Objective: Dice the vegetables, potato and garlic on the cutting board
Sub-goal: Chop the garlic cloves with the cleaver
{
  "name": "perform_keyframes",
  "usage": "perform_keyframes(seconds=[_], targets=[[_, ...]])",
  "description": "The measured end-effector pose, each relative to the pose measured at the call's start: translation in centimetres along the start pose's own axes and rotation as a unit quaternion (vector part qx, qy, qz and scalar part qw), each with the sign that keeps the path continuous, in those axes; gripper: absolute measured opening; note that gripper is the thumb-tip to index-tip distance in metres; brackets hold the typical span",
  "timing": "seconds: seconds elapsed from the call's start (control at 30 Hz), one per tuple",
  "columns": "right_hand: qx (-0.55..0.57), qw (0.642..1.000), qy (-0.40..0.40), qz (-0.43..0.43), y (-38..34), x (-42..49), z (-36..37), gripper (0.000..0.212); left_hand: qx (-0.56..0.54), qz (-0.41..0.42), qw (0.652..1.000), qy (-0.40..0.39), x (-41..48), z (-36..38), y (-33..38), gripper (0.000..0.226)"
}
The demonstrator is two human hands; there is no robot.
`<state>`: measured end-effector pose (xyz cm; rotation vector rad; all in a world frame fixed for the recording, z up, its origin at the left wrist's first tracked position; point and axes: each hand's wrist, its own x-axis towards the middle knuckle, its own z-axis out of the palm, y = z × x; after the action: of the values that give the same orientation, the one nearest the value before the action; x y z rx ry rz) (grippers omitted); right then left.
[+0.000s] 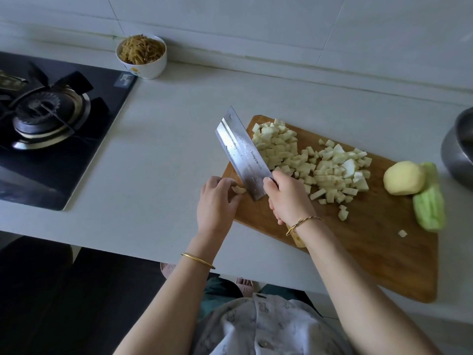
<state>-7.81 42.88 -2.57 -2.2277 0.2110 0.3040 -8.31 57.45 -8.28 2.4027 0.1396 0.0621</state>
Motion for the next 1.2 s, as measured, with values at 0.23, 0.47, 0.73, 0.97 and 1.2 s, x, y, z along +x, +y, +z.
perform_keyframes(seconds=[0.23, 0.47, 0.73, 0.97, 1.2], targets=[[-0.019, 0.999, 0.023, -0.013, 0.3, -0.1, 0.3, 0.030, 0.015, 0.027, 1.000, -0.001, 0.2, 0.4, -0.1, 0.008], [-0.053, 0.998, 0.012, -0.011, 0.1, 0.0, 0.3, 0.032, -0.011, 0.044, 0.999, 0.009, 0.3, 1.0, -0.3, 0.002], [-0.133, 0.991, -0.014, -0.020, -2.0, 0.7, 1.2, 0.036, -0.045, 0.061, 0.996, 0.037, 0.0, 1.1, -0.3, 0.011], [-0.075, 0.997, 0.021, -0.004, -1.4, 0.7, 1.4, 0.030, -0.066, 0.047, 0.996, 0.039, -0.1, 1.1, -0.8, 0.012], [-0.085, 0.995, 0.043, -0.032, -0.9, -0.1, 0.7, 0.035, -0.067, 0.048, 0.996, 0.040, 0.1, 1.2, -0.7, 0.012]])
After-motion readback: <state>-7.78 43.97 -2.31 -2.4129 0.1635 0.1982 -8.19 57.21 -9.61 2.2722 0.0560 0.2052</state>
